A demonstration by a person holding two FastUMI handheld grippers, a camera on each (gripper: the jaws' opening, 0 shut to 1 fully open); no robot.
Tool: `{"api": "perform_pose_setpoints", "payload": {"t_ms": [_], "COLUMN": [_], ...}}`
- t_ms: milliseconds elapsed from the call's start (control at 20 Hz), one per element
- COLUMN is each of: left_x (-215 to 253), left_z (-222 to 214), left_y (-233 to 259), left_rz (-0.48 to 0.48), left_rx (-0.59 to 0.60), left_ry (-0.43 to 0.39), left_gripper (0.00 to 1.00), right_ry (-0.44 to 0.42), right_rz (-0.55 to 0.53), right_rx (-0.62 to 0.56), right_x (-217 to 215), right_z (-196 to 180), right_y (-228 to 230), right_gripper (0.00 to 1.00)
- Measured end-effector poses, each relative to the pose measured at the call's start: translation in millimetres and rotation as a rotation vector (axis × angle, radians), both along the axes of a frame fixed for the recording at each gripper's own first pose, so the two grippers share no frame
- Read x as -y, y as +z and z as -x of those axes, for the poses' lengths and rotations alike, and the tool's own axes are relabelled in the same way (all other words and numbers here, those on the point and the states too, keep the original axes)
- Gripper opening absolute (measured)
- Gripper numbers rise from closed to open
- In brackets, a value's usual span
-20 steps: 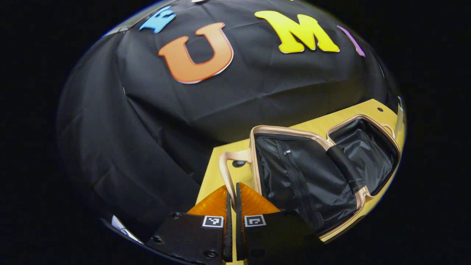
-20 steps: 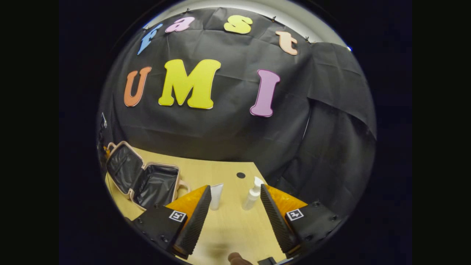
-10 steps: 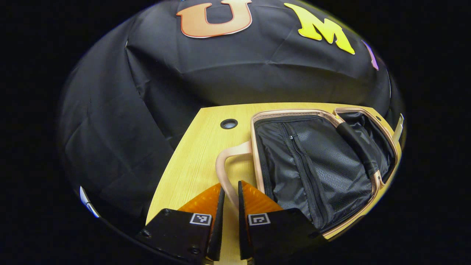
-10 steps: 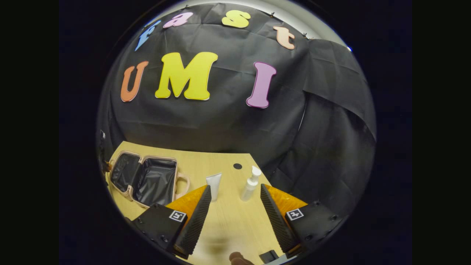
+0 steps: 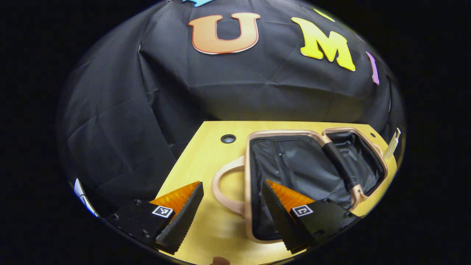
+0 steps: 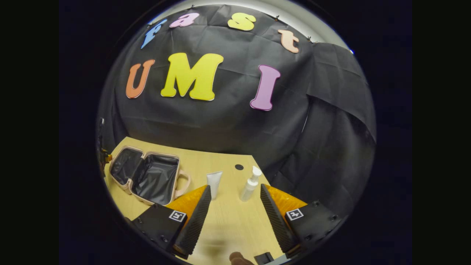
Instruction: First open the suitcase, pack the skin care products into it, and then close the suitcase.
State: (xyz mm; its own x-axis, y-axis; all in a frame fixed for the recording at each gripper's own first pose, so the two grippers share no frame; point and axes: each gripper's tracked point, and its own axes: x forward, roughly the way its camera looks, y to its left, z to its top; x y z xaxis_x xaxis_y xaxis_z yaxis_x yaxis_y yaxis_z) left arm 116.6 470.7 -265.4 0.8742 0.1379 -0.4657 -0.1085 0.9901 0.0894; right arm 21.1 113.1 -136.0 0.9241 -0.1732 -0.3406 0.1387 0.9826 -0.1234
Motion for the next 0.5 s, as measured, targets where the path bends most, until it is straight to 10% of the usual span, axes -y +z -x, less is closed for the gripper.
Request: {"api": "perform_pose_setpoints", "payload": {"t_ms": [500], "left_x": [192.0], "left_z": [13.6], "left_y": [33.8], "left_rz": [0.036], "left_rx": [0.02], "left_ry": [-0.186], "left_gripper": [1.0], "right_ry": [0.095], "right_rz": [-0.021], "right_rx": [-0.004], "right_x": [55.5], "right_z": [-11.7], "right_y": [-18.5], "right_gripper": [0.8]}}
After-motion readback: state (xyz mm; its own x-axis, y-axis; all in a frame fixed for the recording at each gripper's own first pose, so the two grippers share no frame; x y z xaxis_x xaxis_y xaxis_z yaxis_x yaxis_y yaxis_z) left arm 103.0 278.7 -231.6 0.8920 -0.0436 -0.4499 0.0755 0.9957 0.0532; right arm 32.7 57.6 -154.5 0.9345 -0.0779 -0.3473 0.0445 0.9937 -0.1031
